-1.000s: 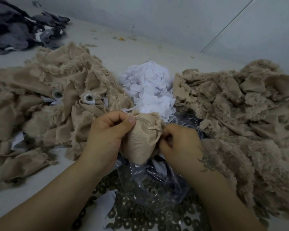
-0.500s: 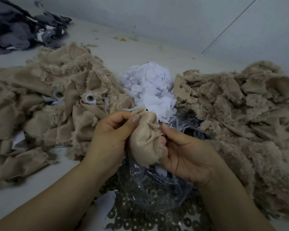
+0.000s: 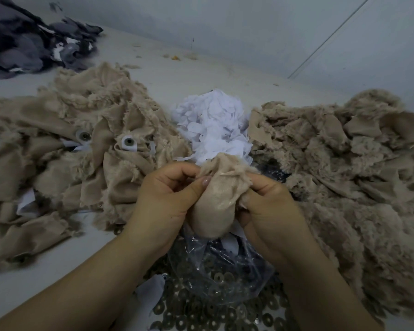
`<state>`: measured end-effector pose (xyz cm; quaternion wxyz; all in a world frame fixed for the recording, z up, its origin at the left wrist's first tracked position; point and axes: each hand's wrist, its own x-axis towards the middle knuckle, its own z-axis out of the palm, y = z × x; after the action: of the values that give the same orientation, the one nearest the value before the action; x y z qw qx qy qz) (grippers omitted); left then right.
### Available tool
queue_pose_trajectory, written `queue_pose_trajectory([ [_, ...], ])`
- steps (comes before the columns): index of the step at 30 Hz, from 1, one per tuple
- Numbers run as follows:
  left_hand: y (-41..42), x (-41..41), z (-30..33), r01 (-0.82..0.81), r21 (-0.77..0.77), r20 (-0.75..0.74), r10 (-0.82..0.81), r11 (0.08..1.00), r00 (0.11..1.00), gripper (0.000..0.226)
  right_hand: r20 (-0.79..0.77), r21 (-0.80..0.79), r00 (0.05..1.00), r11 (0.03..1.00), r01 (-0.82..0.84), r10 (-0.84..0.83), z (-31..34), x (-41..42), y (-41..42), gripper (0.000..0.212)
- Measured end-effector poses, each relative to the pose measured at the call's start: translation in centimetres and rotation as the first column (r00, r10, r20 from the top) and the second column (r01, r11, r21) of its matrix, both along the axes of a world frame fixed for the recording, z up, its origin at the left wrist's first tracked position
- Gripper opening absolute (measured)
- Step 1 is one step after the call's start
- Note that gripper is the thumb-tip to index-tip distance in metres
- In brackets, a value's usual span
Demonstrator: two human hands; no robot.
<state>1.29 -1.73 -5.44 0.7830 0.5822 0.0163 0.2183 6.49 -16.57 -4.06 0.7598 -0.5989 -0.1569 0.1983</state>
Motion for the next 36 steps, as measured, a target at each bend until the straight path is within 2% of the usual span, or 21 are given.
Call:
queue_pose_trajectory([
  [3, 0.0, 0.0, 0.0, -0.036, 0.025, -0.033, 0.036, 0.999, 0.999, 0.023, 0.040, -0.114, 0.998, 0.993, -0.040, 0.045, -0.2, -0.1, 0.0, 0.022],
  [6, 0.1, -0.1, -0.1, -0.056, 0.041, -0.053, 0.058, 0.998, 0.997, 0.023, 0.179, -0.156, 0.984, 0.987, 0.049, -0.020, 0.3, -0.2, -0.1, 0.021],
  [14, -0.5, -0.3, 0.1, -0.053, 0.099, -0.032, 0.056, 0.994, 0.998, 0.009, 0.206, -0.166, 0.973, 0.976, 0.142, -0.106, 0.5, -0.3, -0.2, 0.023],
  [17, -0.7, -0.3, 0.1, -0.056, 0.105, -0.034, 0.060, 0.993, 0.998, 0.010, 0.297, -0.196, 0.949, 0.966, 0.169, -0.106, 0.6, -0.4, -0.3, 0.025],
  [21, -0.7, -0.3, 0.1, -0.055, 0.093, -0.054, 0.060, 0.994, 0.997, 0.014, 0.331, -0.191, 0.939, 0.968, 0.161, -0.091, 0.8, -0.5, -0.3, 0.017],
  [24, -0.6, -0.3, 0.1, -0.071, 0.109, -0.053, 0.077, 0.992, 0.996, 0.010, 0.283, -0.206, 0.956, 0.969, 0.133, -0.071, 0.8, -0.4, -0.4, 0.014],
  [26, -0.3, -0.2, 0.2, -0.088, 0.152, -0.059, 0.097, 0.985, 0.994, 0.007, 0.167, -0.159, 0.982, 0.981, 0.115, -0.088, 0.7, -0.1, -0.4, 0.036],
  [28, -0.1, -0.3, 0.2, -0.096, 0.229, -0.048, 0.110, 0.969, 0.993, 0.015, 0.070, -0.111, 0.995, 0.990, 0.082, -0.074, 0.9, -0.3, -0.2, 0.055],
  [30, -0.2, -0.4, 0.2, -0.079, 0.289, -0.030, 0.092, 0.954, 0.995, 0.010, 0.160, -0.175, 0.983, 0.978, 0.116, -0.088, 0.7, -0.5, -0.2, 0.066],
  [32, -0.4, -0.5, 0.2, -0.056, 0.299, -0.033, 0.069, 0.953, 0.997, 0.008, 0.261, -0.193, 0.955, 0.961, 0.198, -0.144, 0.5, -0.6, -0.3, 0.042],
  [34, -0.6, -0.5, 0.2, -0.027, 0.230, -0.059, 0.042, 0.973, 0.997, 0.011, 0.215, -0.167, 0.959, 0.960, 0.224, -0.187, 0.2, -0.5, -0.3, 0.022],
  [36, -0.5, -0.5, 0.4, 0.023, 0.105, -0.093, -0.013, 0.994, 0.996, 0.003, 0.126, -0.135, 0.971, 0.967, 0.218, -0.201, 0.2, -0.4, -0.3, 0.016],
])
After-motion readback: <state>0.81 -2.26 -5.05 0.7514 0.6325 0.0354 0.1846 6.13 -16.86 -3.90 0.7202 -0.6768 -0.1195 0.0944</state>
